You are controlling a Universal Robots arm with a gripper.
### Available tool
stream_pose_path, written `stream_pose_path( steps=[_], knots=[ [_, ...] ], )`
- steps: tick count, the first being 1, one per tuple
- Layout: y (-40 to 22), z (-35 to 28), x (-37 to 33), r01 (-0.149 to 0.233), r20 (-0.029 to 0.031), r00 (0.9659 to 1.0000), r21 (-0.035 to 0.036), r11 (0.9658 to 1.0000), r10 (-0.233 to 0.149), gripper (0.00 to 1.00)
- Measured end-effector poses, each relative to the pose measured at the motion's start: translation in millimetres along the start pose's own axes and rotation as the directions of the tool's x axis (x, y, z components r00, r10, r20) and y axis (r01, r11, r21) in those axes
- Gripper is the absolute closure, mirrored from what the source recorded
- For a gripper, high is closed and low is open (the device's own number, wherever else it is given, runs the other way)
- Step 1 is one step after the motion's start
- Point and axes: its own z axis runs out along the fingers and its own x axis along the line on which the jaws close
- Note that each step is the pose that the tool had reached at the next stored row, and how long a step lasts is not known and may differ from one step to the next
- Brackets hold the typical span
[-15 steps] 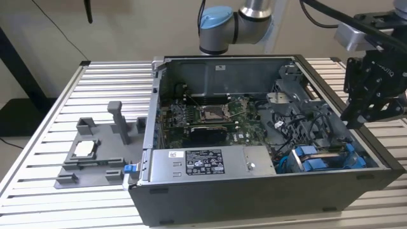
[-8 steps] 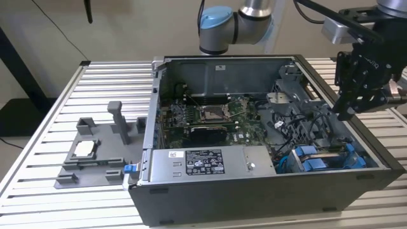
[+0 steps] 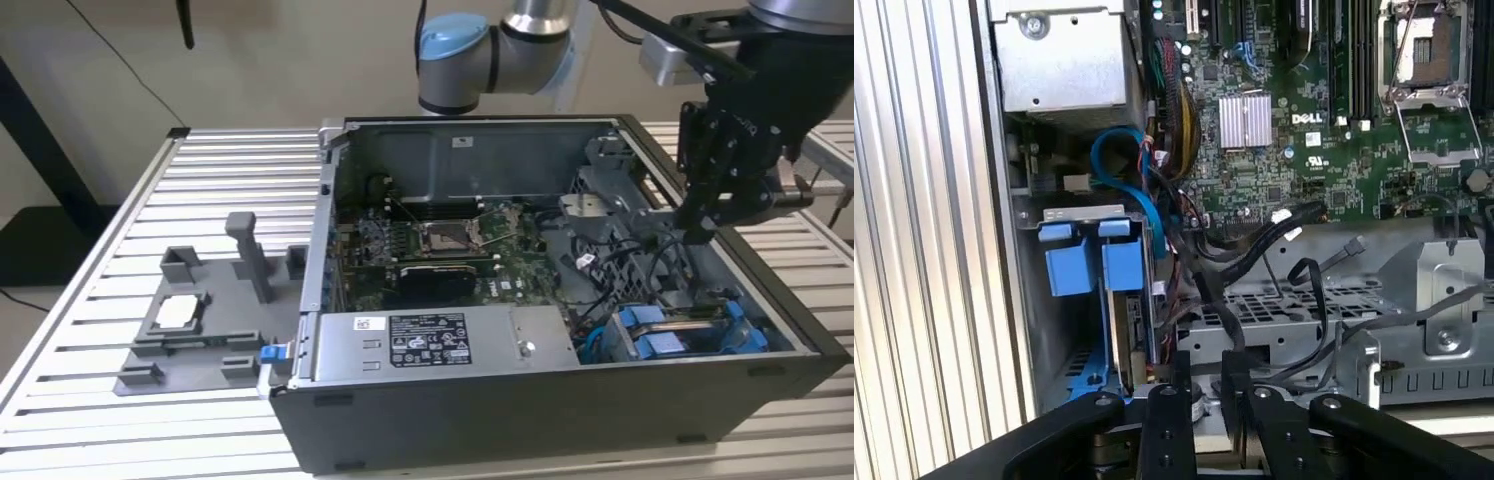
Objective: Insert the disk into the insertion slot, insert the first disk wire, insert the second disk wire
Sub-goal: 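Insert the second disk wire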
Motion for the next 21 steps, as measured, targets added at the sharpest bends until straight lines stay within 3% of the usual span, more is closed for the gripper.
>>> stream_pose_path(
  steps=[7,14,21],
  knots=[
    [20.3,-1.5,1.5,0.001,0.0012,1.0,0.0164,0.9999,-0.001,0.73],
    [26.4,-1.9,1.7,0.006,0.0019,1.0,0.019,0.9998,-0.006,0.73],
    [29.8,-0.8,1.3,0.066,0.0064,0.9978,0.0177,0.9976,-0.066,0.73]
  ],
)
